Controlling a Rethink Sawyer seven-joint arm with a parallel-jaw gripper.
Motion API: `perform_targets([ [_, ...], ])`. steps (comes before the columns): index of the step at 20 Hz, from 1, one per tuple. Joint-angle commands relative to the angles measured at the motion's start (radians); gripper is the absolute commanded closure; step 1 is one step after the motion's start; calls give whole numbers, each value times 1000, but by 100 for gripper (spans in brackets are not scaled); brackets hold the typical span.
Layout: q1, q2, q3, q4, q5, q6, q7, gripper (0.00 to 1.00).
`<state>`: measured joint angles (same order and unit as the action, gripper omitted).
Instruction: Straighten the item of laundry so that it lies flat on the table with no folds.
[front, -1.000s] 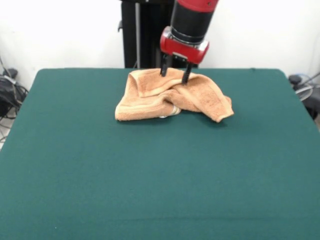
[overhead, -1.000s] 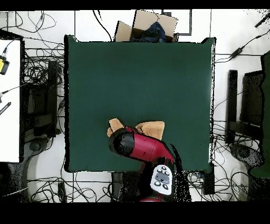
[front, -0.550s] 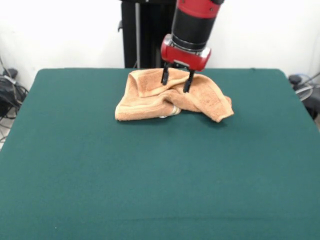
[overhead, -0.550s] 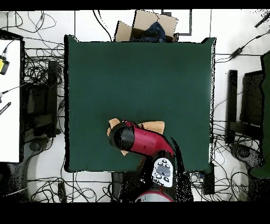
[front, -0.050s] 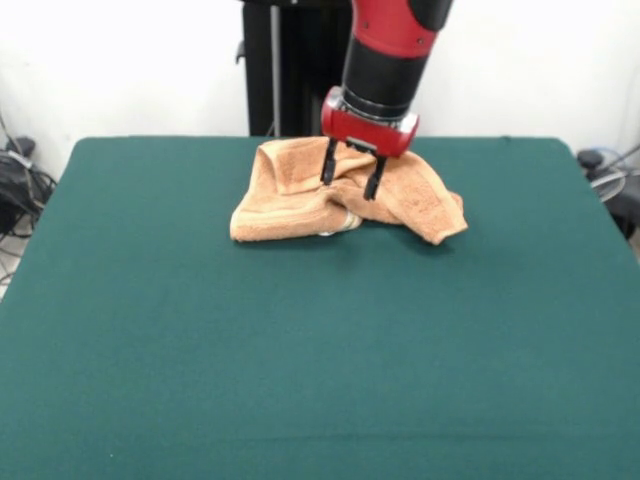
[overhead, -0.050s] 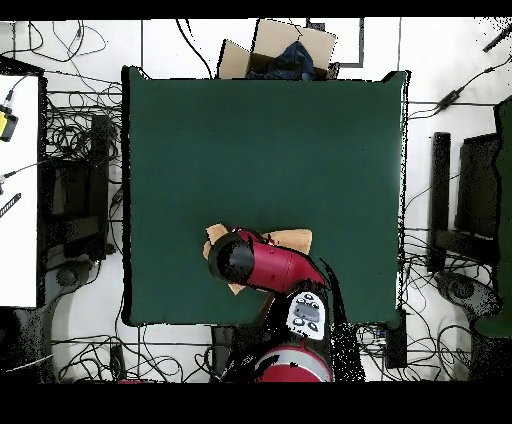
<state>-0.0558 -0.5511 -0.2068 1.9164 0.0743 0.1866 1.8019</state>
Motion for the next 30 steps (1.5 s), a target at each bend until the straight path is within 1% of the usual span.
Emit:
perform_targets([
  [1,-3,74,103,-20,-37,-100,128,0],
  [7,5,93,99,0,-26,-157,153,0],
  [16,5,124,107,39,4,-160,183,0],
  [24,-10,121,122,77,12,-136,193,0],
  [30,-9,122,120,101,11,-160,204,0],
])
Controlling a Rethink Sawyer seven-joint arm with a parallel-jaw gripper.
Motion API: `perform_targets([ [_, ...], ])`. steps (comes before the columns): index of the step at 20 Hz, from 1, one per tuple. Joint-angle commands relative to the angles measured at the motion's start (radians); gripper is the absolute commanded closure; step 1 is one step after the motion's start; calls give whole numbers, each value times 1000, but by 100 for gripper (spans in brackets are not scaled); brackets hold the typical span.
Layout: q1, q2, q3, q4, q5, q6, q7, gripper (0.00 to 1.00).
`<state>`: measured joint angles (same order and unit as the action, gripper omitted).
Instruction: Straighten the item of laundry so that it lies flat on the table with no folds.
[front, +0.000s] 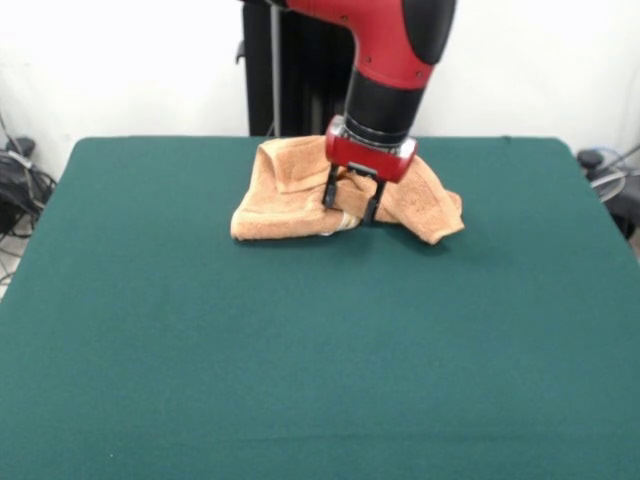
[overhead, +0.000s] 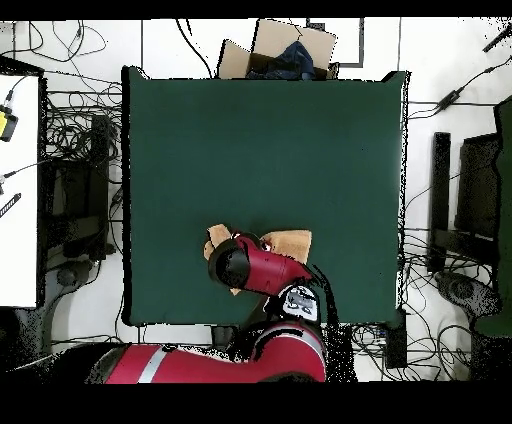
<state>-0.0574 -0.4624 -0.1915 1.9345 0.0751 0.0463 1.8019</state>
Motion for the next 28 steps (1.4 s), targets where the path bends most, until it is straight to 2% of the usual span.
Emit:
perform_targets([
  [1,-9,32,104,85,9,-20,202,0],
  [14,-24,56,104,132,2,-104,213,0],
  [25,8,51,66,122,-1,-127,186,0],
  [26,-4,50,75,123,-6,-134,184,100],
  [28,-30,47,96,127,-7,-125,184,100],
])
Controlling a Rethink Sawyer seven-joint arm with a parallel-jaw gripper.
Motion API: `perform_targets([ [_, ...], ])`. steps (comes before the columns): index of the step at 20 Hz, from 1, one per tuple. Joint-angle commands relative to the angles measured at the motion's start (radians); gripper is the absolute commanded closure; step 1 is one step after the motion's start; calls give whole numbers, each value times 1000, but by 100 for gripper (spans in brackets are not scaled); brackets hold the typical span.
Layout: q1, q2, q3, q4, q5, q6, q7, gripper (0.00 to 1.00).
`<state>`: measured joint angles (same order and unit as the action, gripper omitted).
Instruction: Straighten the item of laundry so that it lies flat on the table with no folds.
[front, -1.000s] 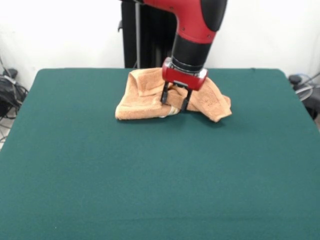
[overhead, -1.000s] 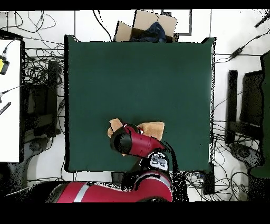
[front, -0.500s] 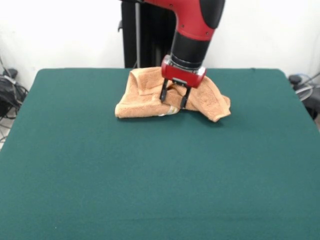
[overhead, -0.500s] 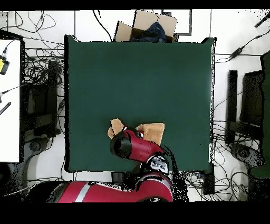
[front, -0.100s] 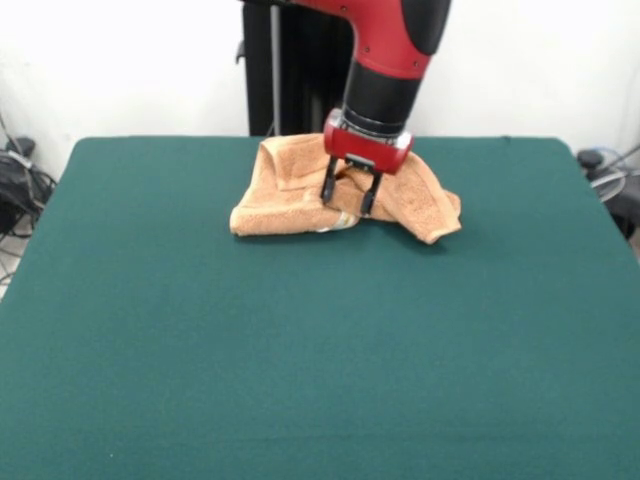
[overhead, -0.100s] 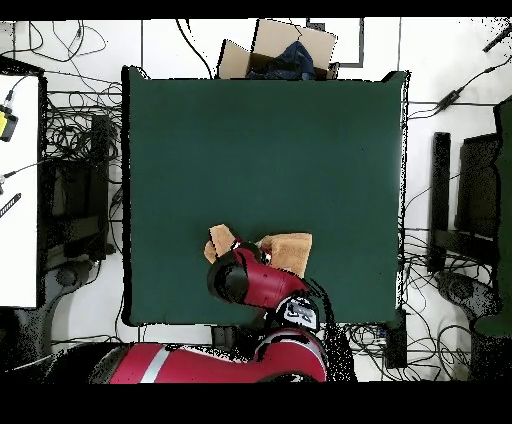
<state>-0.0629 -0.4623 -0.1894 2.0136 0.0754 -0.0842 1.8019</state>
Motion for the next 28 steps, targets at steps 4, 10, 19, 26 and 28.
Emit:
perform_targets([
  [4,-35,40,104,37,-16,35,158,100],
  [10,-12,39,95,41,1,36,171,100],
  [19,64,-95,59,91,58,197,197,100],
  [26,63,-134,120,156,111,240,256,100],
  [28,42,-90,175,185,130,154,296,100],
])
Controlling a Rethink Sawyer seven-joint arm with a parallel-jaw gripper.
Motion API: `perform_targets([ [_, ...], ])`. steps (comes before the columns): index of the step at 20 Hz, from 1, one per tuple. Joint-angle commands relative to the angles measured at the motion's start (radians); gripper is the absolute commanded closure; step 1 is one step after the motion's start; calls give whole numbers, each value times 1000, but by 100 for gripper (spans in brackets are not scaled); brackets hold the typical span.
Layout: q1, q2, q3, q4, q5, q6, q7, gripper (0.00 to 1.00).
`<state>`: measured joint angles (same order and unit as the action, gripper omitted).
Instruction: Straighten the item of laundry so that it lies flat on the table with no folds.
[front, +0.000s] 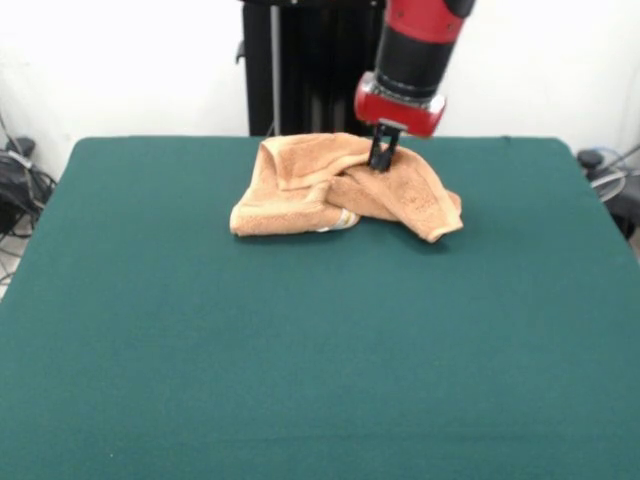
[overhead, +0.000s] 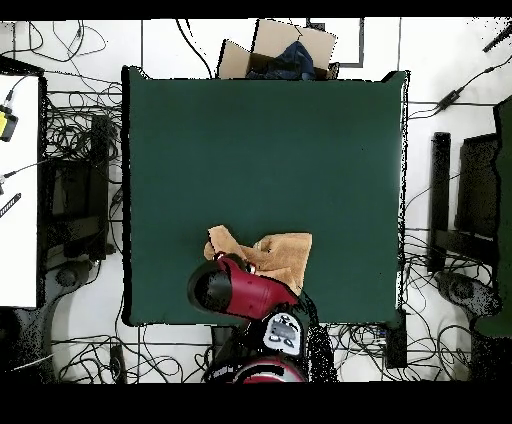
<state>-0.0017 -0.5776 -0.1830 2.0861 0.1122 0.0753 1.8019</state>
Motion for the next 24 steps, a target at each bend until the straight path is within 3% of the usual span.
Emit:
perform_targets([
  [1,-24,43,185,119,98,-39,309,100],
  [6,3,96,218,131,141,-149,357,100],
  [17,26,146,164,33,158,-153,260,100],
  [24,-10,194,197,-7,151,-166,252,100],
])
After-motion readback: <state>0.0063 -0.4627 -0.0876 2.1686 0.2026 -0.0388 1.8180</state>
